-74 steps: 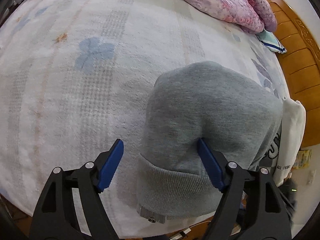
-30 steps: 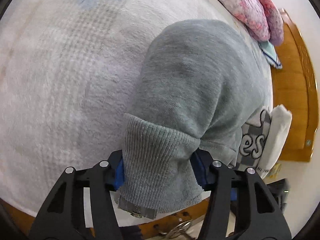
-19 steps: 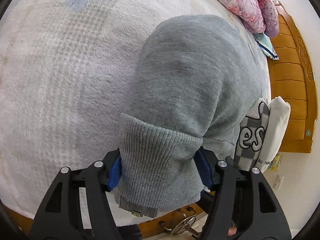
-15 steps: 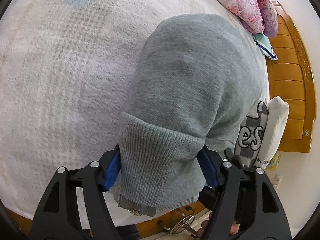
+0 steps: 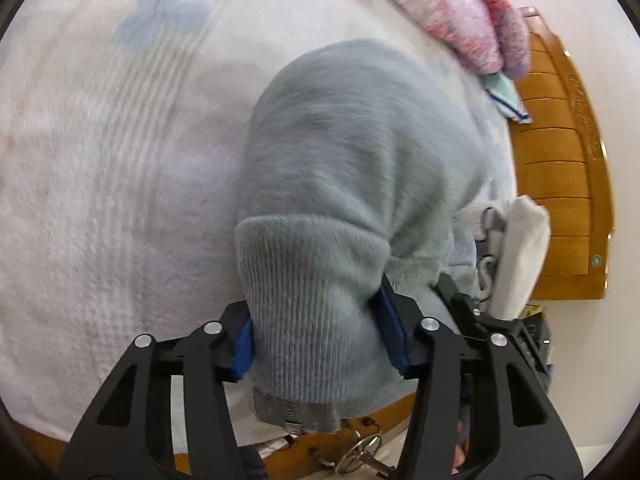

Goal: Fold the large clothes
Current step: 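Grasp the rolled hoodie bundle with both grippers and lift it off the bed, then carry the hoodie bundle to the clothes stack by the headboard and release it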

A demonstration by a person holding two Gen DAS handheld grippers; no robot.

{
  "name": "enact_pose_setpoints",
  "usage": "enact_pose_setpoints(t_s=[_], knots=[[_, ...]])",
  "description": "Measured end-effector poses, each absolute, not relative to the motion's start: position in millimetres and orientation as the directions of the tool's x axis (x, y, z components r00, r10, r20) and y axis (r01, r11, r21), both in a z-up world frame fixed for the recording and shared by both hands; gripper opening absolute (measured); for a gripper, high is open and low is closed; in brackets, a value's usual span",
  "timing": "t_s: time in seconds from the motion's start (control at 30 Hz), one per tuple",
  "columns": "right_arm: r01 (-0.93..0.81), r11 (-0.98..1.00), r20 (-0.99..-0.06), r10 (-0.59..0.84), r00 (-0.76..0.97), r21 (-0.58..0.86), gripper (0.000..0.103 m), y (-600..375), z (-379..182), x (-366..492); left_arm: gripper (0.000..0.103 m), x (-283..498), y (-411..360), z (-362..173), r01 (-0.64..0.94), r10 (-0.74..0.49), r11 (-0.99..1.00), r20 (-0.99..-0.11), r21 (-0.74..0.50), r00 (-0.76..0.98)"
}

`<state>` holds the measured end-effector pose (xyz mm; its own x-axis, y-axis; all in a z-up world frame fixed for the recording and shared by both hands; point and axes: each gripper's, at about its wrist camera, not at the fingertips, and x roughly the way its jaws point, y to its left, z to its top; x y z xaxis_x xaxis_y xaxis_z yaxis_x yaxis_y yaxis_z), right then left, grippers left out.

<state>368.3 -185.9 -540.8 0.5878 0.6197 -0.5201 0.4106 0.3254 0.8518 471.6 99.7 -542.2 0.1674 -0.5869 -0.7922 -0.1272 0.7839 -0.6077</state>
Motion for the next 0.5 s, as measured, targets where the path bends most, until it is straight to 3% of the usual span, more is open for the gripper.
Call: enact_pose_setpoints(t_s=[0.27, 0.5], knots=[[0.157, 0.454, -0.440, 0.625, 0.645, 0.877, 0.029, -213, -414, 381, 0.048, 460, 83, -440, -0.059, -0.644, 0.718, -0.694, -0.694, 0.322], [-0.029, 0.476, -0.312, 0.619, 0.721, 0.879, 0.028, -320, -338, 366, 0.047, 438, -28, -353, 0.127, -0.676, 0.681, -0.553, -0.721, 0.488]])
